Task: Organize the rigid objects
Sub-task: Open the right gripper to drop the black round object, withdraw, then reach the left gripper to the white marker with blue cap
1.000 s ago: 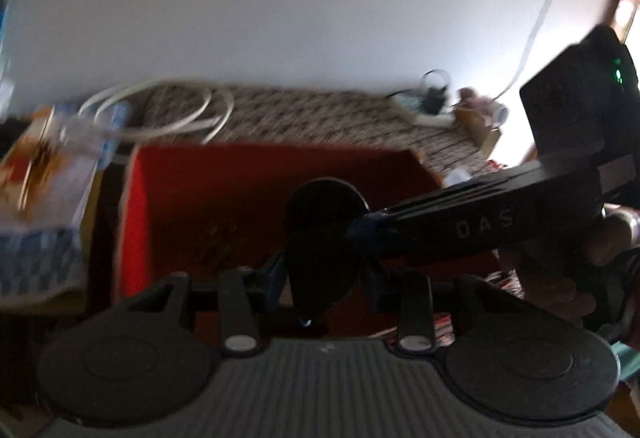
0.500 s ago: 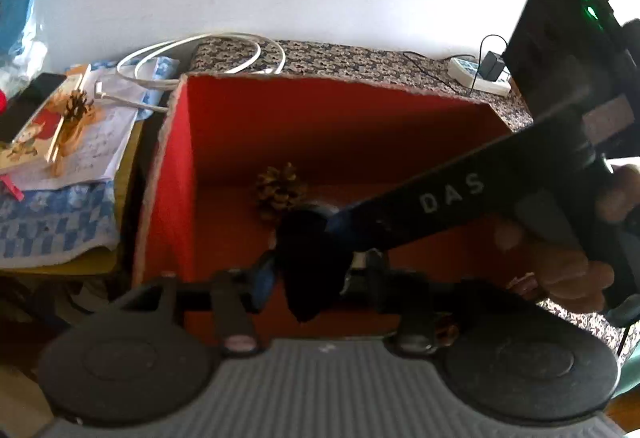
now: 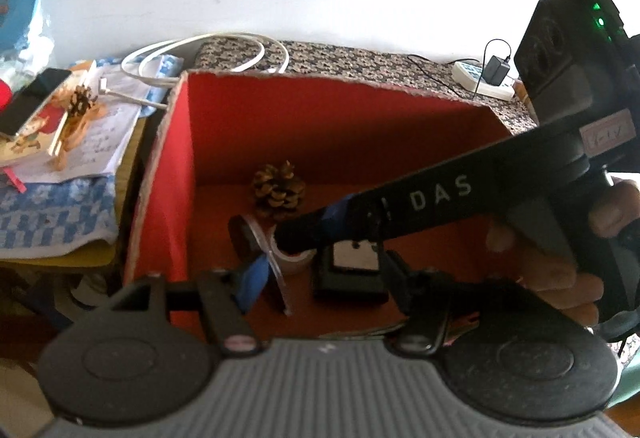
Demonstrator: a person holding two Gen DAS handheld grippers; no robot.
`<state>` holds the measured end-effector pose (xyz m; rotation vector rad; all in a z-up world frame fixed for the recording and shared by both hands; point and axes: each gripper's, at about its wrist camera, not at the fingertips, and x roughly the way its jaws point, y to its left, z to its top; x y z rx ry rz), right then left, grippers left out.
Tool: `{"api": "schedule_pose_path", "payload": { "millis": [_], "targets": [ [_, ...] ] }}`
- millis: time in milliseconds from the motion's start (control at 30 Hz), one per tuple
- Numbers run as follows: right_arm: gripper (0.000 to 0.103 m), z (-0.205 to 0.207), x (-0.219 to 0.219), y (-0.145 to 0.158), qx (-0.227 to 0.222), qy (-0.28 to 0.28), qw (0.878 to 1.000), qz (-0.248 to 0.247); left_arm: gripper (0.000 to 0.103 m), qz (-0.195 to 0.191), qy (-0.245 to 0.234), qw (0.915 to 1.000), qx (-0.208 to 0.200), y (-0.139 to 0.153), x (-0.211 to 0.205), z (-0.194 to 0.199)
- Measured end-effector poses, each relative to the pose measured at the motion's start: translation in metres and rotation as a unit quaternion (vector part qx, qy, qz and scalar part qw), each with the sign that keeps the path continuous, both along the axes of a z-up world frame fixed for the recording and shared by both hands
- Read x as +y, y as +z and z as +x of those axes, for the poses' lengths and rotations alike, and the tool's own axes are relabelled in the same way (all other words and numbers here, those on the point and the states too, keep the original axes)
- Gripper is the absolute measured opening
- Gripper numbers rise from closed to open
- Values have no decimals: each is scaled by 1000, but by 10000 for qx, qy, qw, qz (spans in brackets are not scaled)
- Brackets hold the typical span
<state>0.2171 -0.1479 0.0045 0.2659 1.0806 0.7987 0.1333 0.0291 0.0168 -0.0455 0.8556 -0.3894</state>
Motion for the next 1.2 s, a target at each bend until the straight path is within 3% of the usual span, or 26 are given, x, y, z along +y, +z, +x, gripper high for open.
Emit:
{"api": "schedule_pose_path", "payload": {
  "millis": [500, 767, 1200],
  "targets": [
    [9, -32, -1, 17, -1420, -331, 9893, -47, 72, 63, 93, 9994, -332, 18, 0, -29],
    [9, -55, -8, 21, -1825, -480, 9818, -208, 73, -18, 255, 9988, -428, 25, 9, -42],
    [10, -103, -30, 42, -2260, -553, 9724, 152, 77, 143, 188, 9978, -618, 37, 0, -67]
  ]
}}
